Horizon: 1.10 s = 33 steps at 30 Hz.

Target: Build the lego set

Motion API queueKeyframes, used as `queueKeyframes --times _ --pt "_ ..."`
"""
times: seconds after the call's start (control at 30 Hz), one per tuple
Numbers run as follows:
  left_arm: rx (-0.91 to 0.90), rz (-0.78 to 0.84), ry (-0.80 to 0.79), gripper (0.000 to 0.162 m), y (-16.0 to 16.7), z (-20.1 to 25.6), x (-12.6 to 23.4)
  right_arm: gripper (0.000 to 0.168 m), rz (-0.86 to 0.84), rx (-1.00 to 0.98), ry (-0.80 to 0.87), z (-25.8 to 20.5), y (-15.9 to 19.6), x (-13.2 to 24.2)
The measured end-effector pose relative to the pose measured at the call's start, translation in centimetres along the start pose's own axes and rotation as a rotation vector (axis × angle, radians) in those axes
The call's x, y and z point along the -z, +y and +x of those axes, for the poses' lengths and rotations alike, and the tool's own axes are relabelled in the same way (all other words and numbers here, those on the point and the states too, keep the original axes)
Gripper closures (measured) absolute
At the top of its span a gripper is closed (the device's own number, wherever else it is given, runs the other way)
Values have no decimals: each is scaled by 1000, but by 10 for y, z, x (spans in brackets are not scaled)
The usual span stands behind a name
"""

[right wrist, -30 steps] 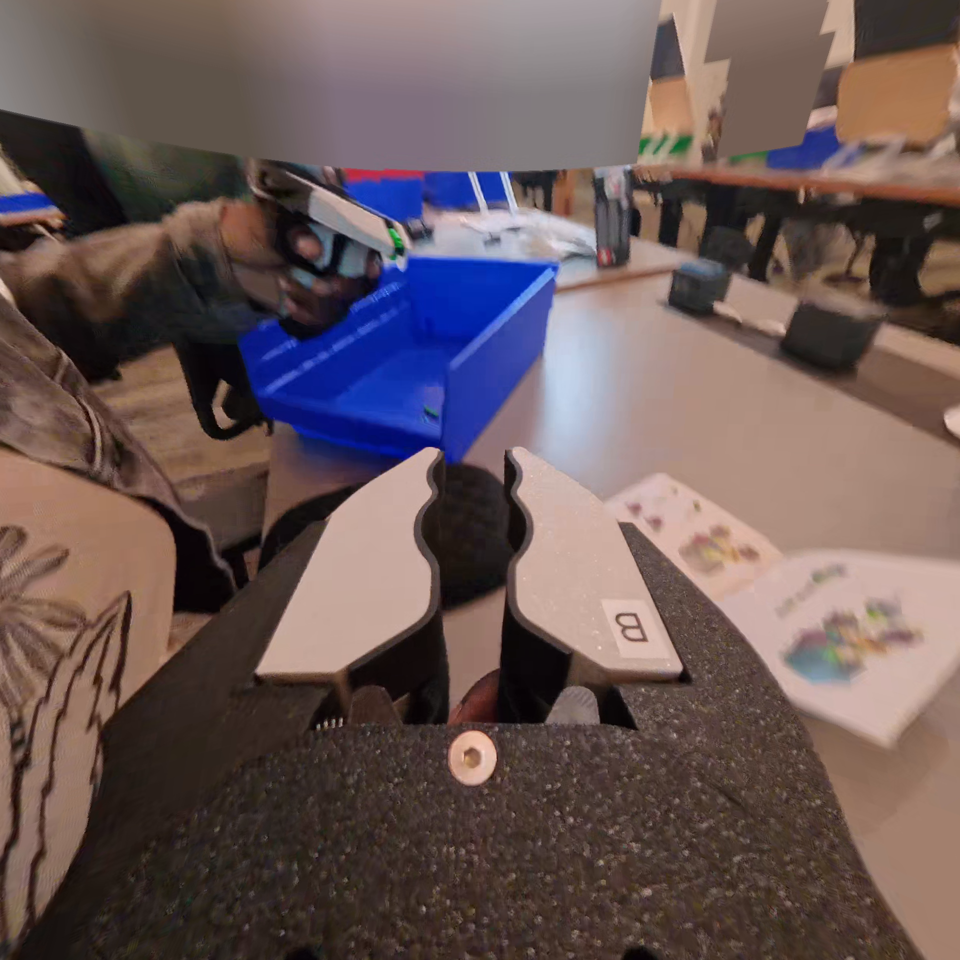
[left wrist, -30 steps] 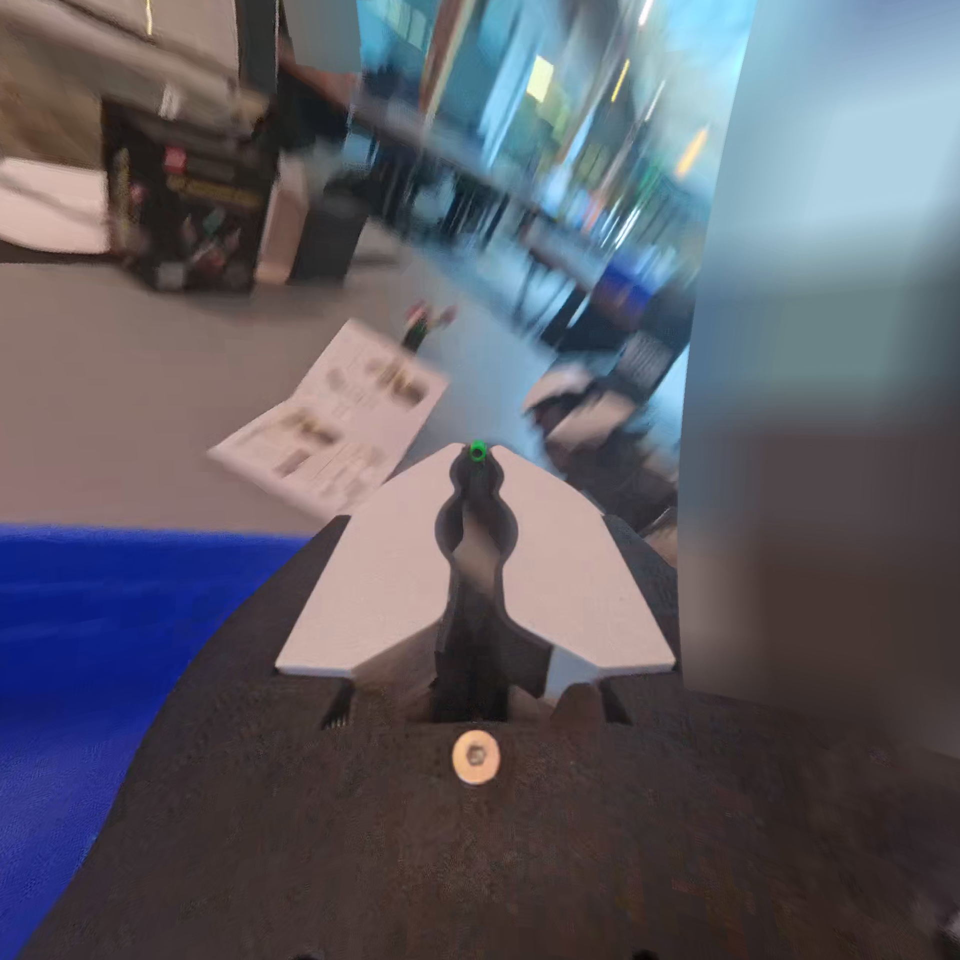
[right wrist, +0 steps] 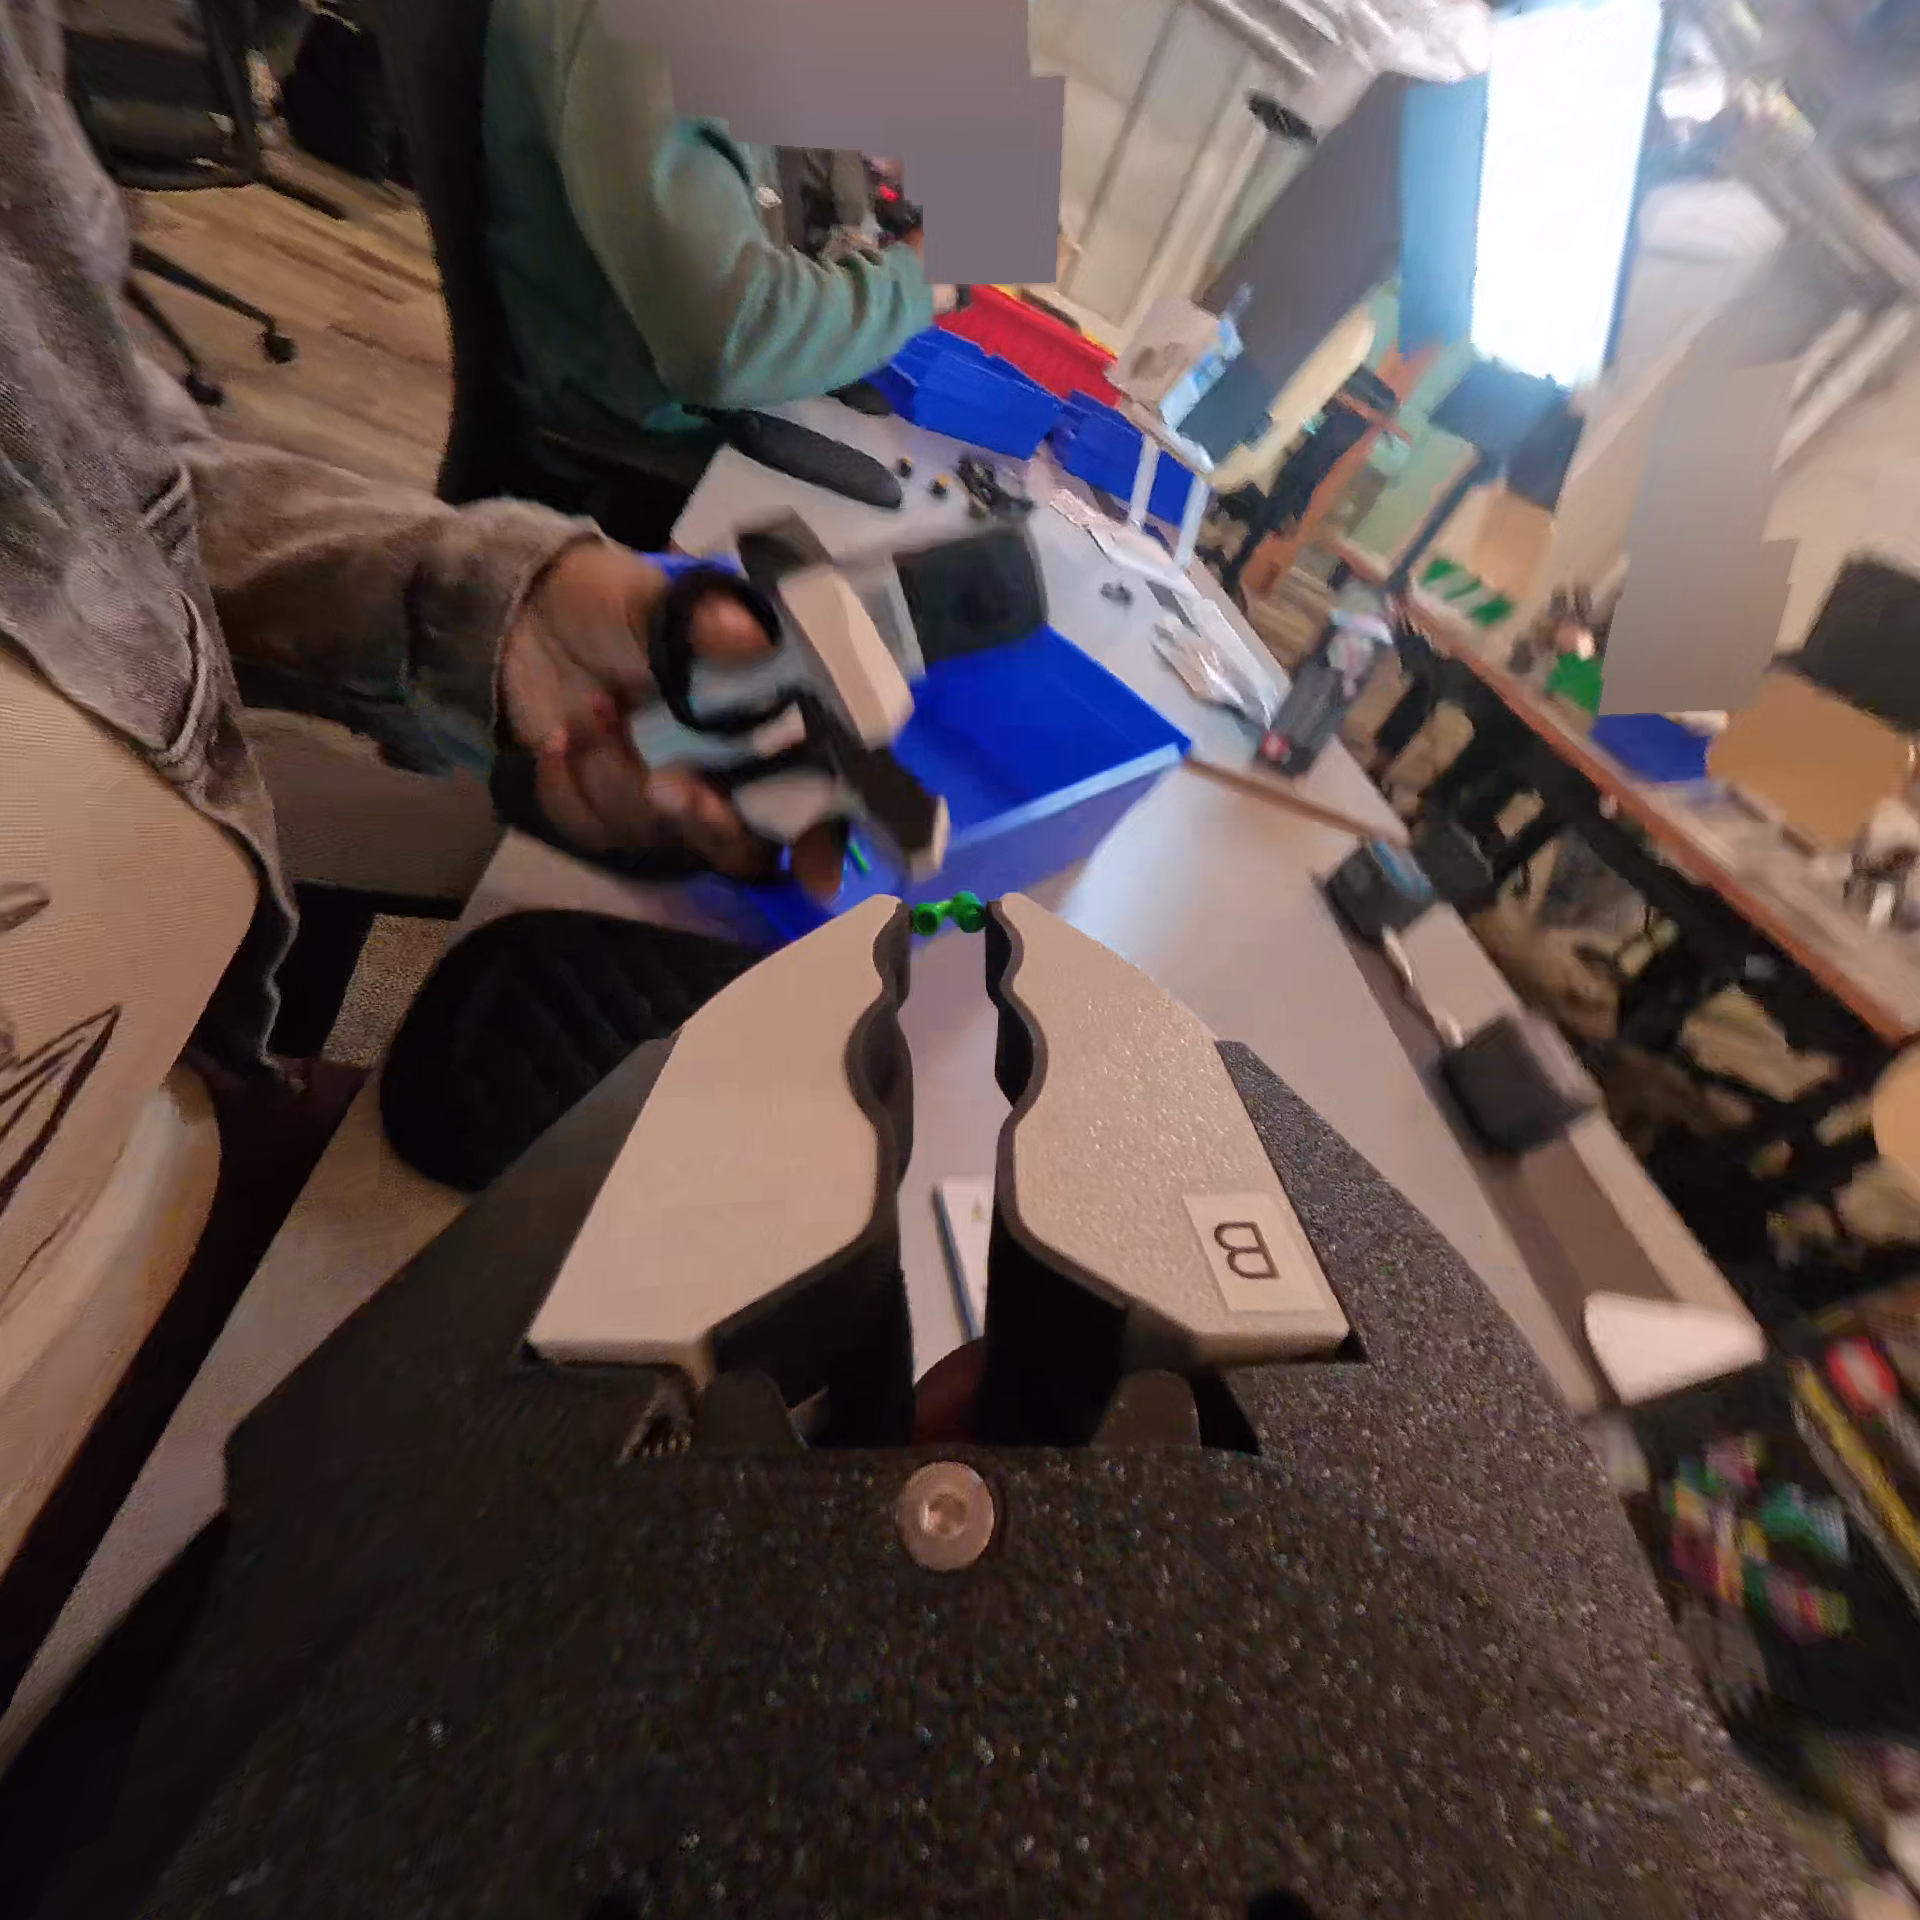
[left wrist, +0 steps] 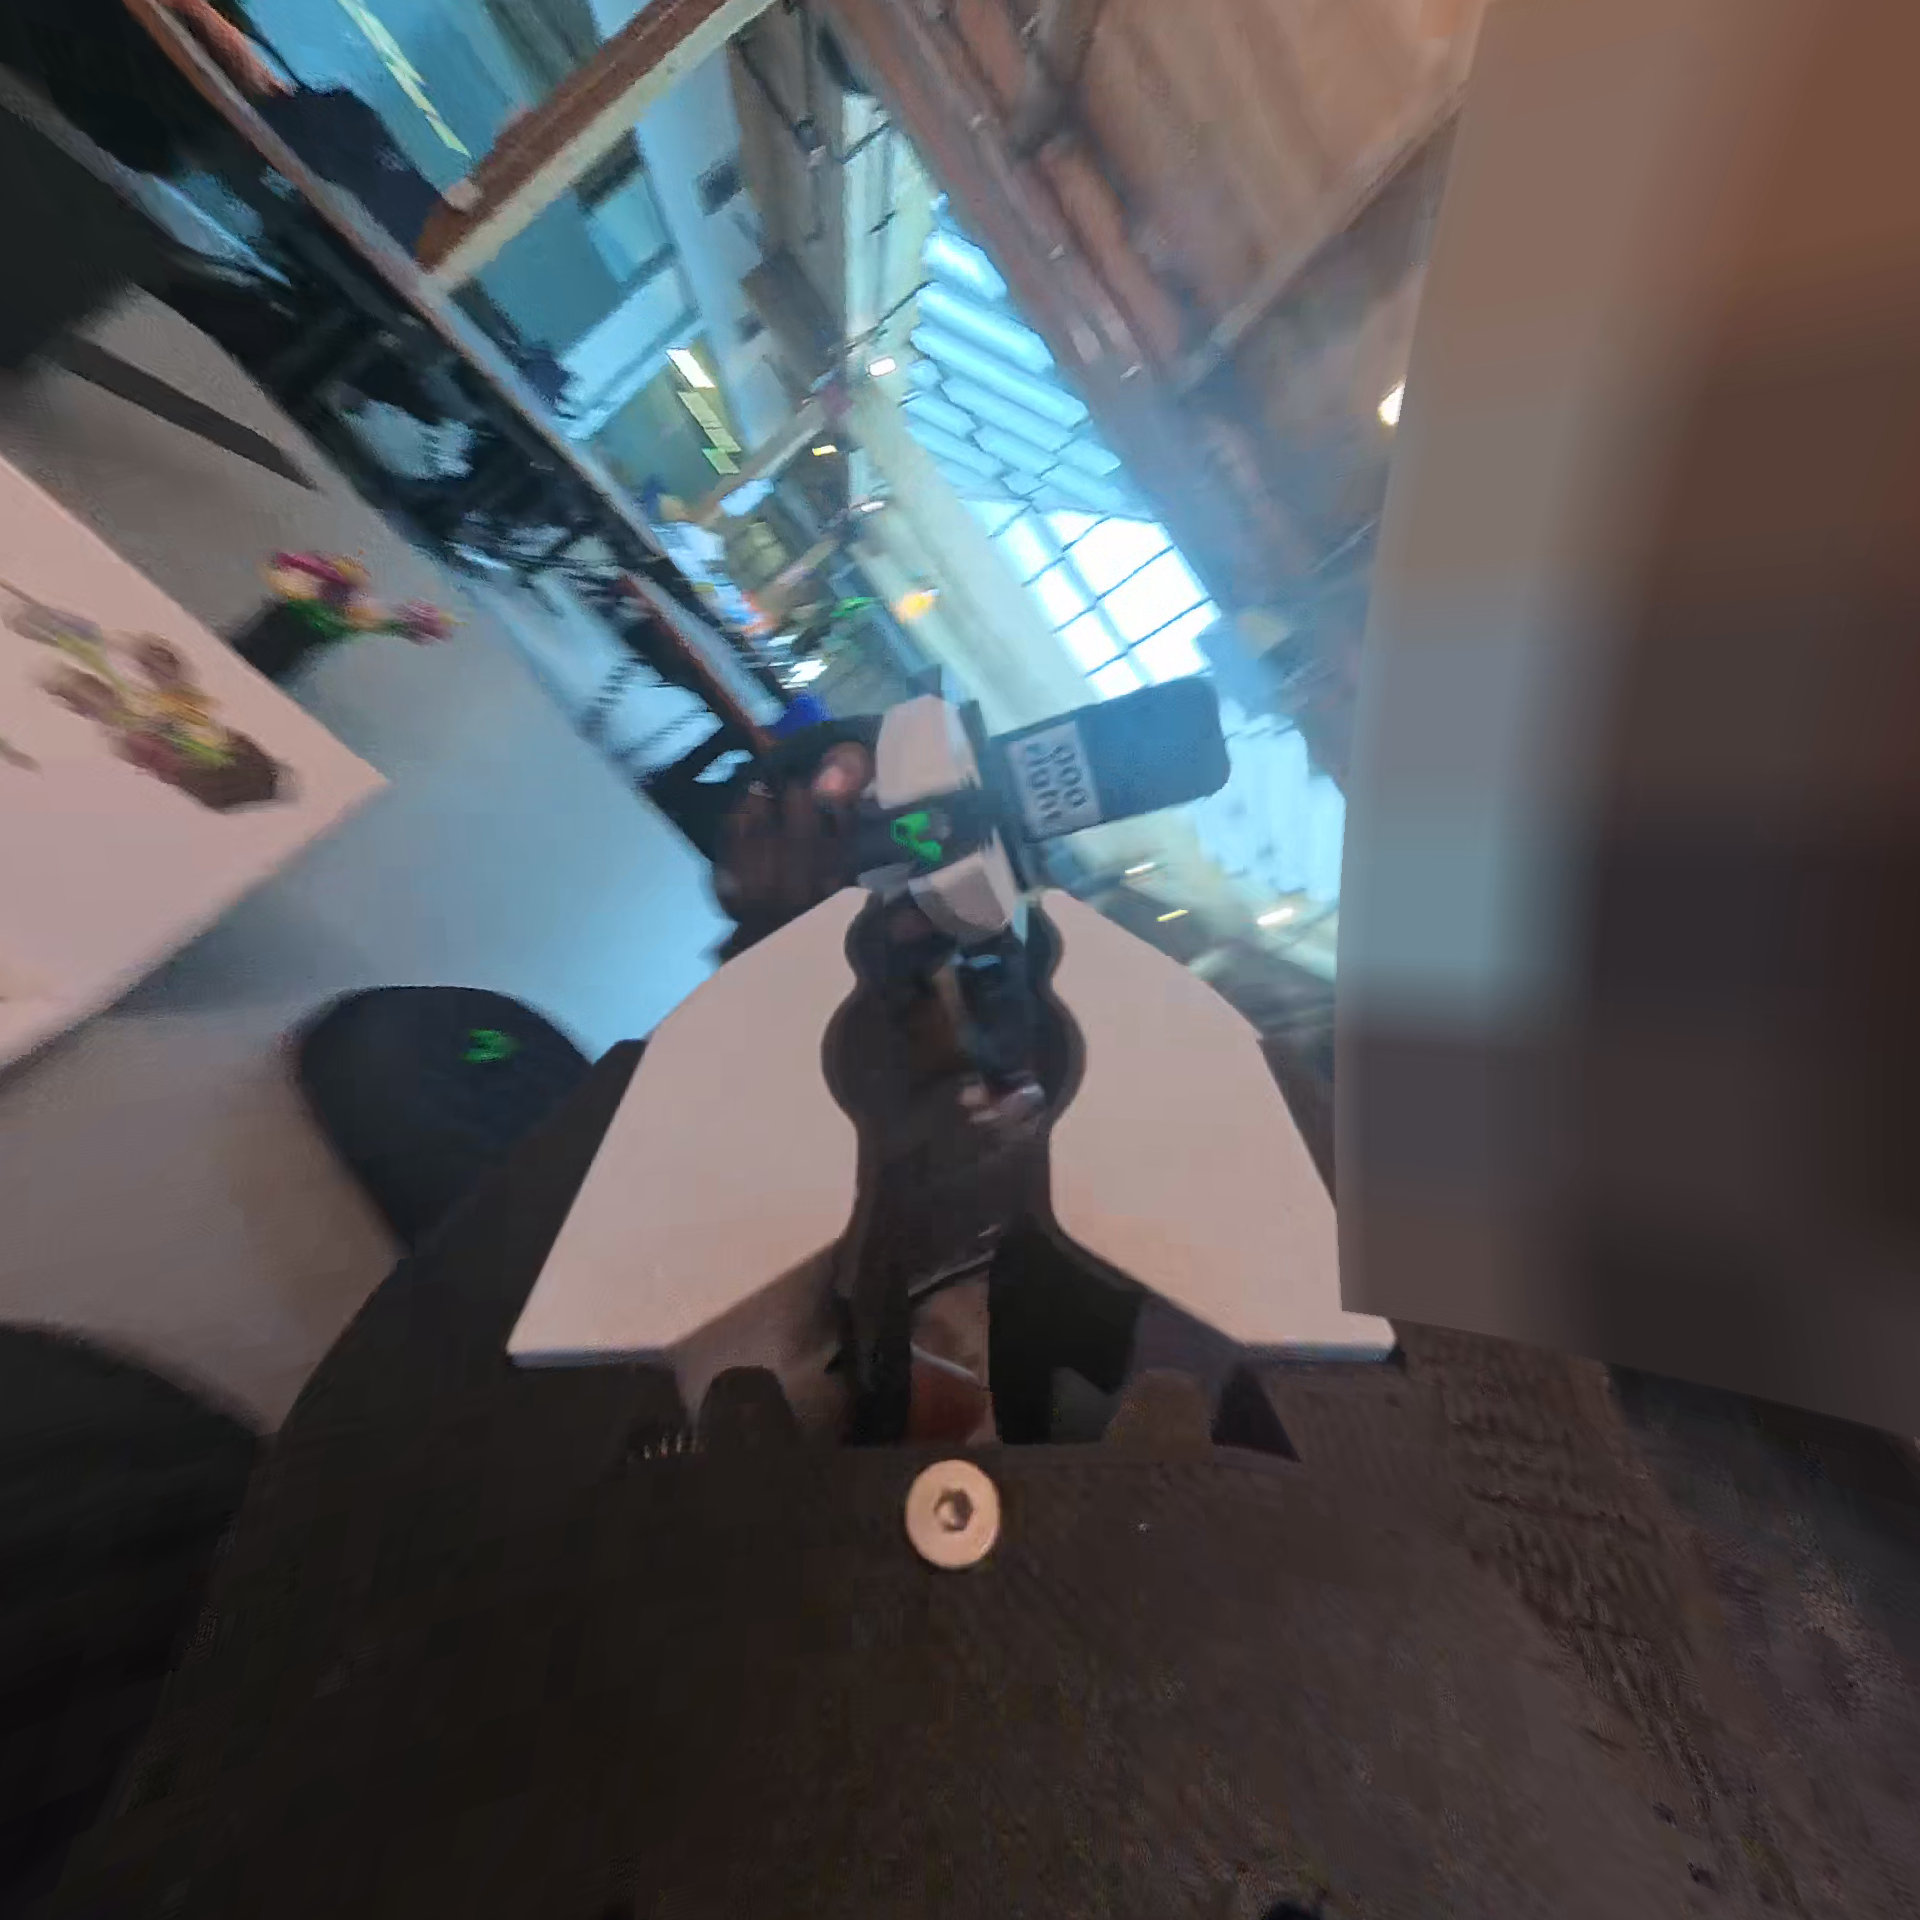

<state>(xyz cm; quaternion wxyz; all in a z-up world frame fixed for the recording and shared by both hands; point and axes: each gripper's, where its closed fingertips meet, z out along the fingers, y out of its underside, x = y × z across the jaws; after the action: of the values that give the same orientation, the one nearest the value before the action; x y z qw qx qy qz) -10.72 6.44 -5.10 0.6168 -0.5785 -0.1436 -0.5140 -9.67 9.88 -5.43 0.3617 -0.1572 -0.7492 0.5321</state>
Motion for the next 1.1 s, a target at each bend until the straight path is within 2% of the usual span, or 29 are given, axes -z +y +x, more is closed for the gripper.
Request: queueKeyframes --times 0.03,0.17,0.23,0.3,0.47,0.63,0.83,1.1 --pt "-99 -31 -86 133 -4 -3 8 155 -54 -56 18 3 15 13" --pt "-432 -154 -494 126 -28 -17 60 155 -359 -336 35 -18 109 59" --pt "-486 -163 -585 125 -41 -13 80 155 -446 -422 48 -36 142 73" --pt "-506 -181 -652 125 -48 -11 95 155 -480 -463 80 -45 158 79" --pt "-543 -337 -815 121 -47 -25 124 155 -500 -498 152 -44 170 78" --pt "-520 -435 -830 119 -39 -31 132 155 -527 -514 138 -49 178 79" --pt "-485 -532 -863 118 -37 -43 147 145 -547 -519 139 -50 178 84" --pt "-471 -792 -924 121 -27 -70 185 129 -482 -529 130 -46 164 87"
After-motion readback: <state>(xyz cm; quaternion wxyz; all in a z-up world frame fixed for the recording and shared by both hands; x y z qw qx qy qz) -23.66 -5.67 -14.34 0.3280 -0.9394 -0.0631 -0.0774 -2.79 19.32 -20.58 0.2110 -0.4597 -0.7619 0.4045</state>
